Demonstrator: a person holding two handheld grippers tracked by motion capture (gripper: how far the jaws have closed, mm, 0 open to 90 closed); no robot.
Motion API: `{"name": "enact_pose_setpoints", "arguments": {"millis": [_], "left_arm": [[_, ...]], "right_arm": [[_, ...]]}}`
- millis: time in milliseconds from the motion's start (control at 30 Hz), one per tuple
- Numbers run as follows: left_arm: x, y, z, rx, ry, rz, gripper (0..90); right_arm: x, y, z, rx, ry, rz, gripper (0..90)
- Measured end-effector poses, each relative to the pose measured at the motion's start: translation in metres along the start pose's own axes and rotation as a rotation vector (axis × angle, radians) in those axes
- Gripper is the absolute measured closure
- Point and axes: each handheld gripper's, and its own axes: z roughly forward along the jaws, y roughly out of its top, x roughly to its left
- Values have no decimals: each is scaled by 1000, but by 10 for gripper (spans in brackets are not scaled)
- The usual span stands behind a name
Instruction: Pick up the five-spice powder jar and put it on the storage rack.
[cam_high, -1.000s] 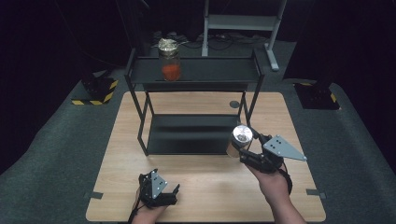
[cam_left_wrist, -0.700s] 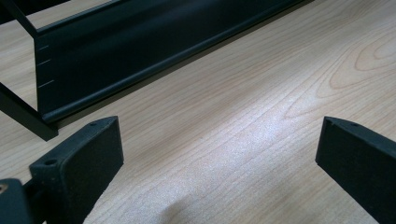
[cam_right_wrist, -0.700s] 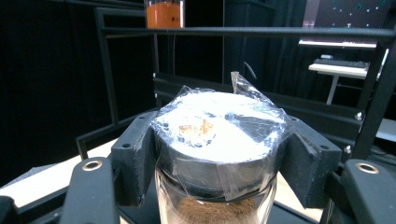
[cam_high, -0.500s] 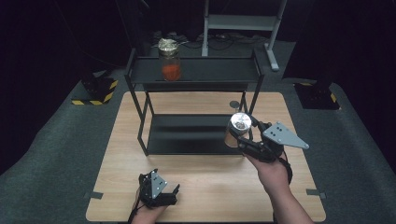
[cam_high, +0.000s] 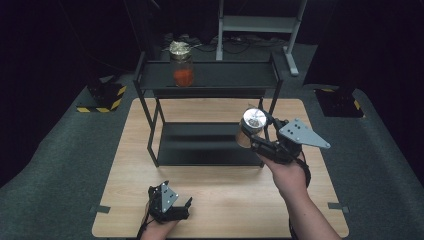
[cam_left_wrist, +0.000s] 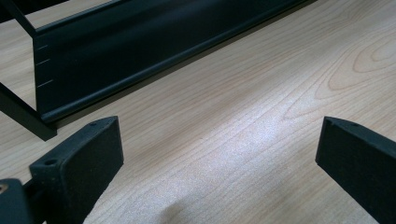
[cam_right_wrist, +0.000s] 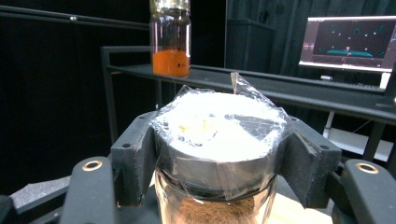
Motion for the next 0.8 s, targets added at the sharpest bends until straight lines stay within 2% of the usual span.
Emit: {"name": "enact_pose_setpoints", "arguments": {"millis": [500, 800], "left_arm": [[2, -1, -1, -8, -2, -12, 11], [3, -2, -1, -10, -8, -17, 11]], "right_arm": [[-1, 18, 15, -42, -13, -2, 338], [-1, 36, 28, -63, -19, -11, 338]]}}
